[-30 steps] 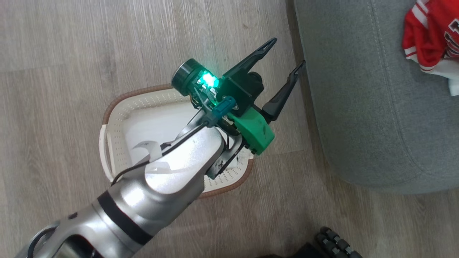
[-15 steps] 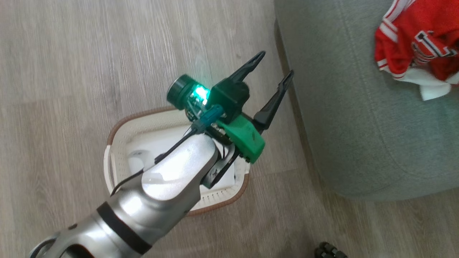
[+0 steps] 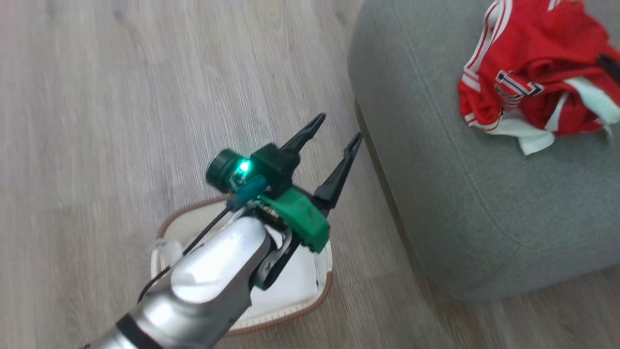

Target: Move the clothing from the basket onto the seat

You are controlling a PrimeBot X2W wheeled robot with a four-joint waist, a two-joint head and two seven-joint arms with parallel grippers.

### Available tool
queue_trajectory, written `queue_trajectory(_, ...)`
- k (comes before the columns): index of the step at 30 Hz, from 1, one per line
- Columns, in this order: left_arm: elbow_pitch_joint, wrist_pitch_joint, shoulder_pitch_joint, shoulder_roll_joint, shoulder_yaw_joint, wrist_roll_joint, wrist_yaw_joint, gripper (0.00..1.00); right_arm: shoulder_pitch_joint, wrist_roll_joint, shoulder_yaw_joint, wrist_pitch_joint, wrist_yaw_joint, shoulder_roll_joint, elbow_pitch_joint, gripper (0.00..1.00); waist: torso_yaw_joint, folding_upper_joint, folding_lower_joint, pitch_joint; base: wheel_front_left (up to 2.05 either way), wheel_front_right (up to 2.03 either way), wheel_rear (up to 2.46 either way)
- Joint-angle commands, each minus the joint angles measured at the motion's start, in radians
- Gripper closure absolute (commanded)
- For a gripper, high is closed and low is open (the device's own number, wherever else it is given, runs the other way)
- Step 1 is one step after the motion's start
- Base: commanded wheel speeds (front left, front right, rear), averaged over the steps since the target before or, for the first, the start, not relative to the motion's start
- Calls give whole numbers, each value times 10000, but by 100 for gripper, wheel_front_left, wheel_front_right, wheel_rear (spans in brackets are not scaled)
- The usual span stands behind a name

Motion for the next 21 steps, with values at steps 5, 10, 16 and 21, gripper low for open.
queue_trajectory(5,-744,-168,425,525,748,-174,206,0,9,183,-166,-1807,-4,-767,-676,0,421,0,0,-1036,0,0,0)
queue_trajectory(10,-1258,-184,979,908,1033,-215,487,0,550,186,-368,-3139,-4,-1316,-1286,0,886,0,0,-1443,0,0,0)
queue_trajectory(16,-1866,-191,1507,1349,1398,-260,888,0,1503,320,-973,-4197,-4,-1683,-1490,0,1395,0,0,-1601,0,0,0)
queue_trajectory(21,-2250,-195,1941,1702,1784,-324,1200,0,2968,321,-2446,-4515,-4,-1334,-1150,0,1922,0,0,-1644,0,0,0)
